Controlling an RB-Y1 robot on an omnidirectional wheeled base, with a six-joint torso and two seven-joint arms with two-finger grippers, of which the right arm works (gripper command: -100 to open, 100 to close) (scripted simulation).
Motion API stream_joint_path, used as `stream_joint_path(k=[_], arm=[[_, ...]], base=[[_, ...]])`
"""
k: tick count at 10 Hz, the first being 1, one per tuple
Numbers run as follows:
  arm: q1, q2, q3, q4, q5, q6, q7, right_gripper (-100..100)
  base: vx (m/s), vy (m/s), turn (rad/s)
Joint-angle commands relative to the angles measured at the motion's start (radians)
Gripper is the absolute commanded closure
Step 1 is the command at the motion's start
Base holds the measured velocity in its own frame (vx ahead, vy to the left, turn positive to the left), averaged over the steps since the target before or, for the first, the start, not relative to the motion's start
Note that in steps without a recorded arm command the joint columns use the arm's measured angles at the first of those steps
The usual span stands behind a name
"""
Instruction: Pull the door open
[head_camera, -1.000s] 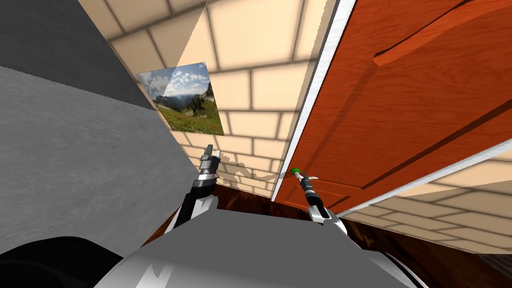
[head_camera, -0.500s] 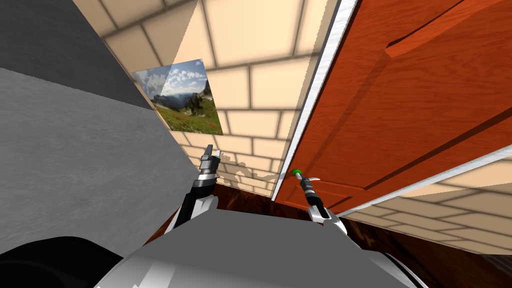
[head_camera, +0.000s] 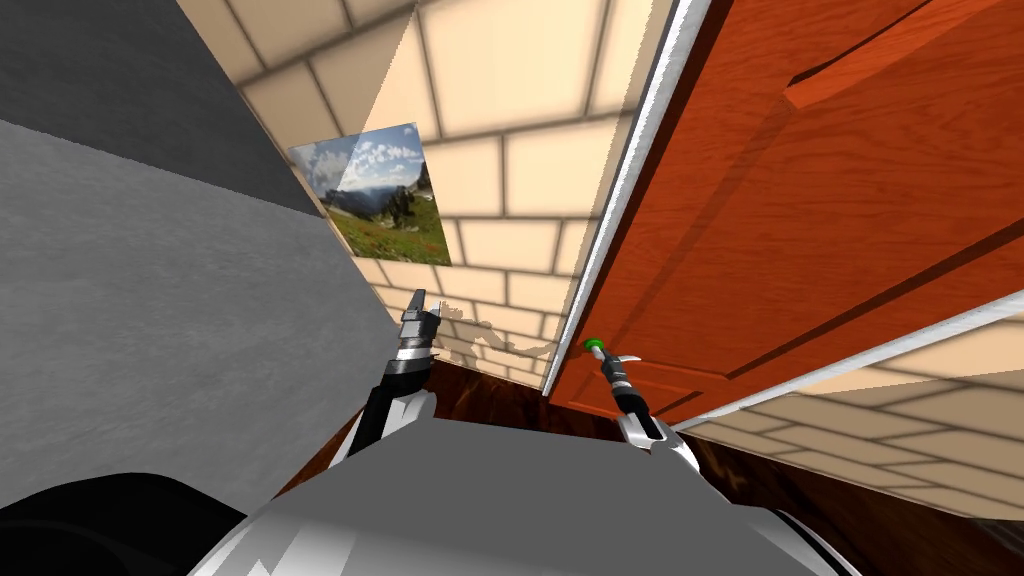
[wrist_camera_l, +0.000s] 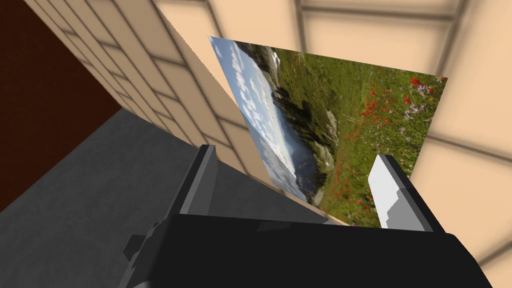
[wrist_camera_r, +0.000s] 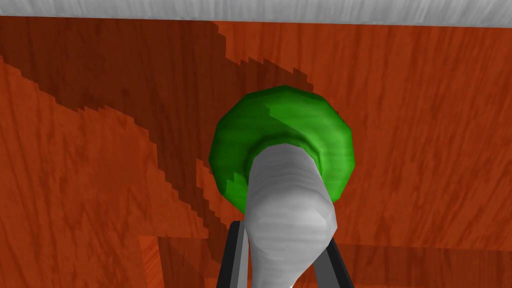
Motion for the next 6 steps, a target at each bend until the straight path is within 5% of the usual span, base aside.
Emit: stream_joint_path(k=[1, 6], arm=[[0.014, -0.013, 0.019, -0.001, 0.009, -0.018, -0.022, 100], [0.048, -0.056, 0.071, -0.016, 0.034, -0.066, -0.086, 100]], base=[[-0.203, -0.076, 0.115], [-0.199, -0.078, 0.107]])
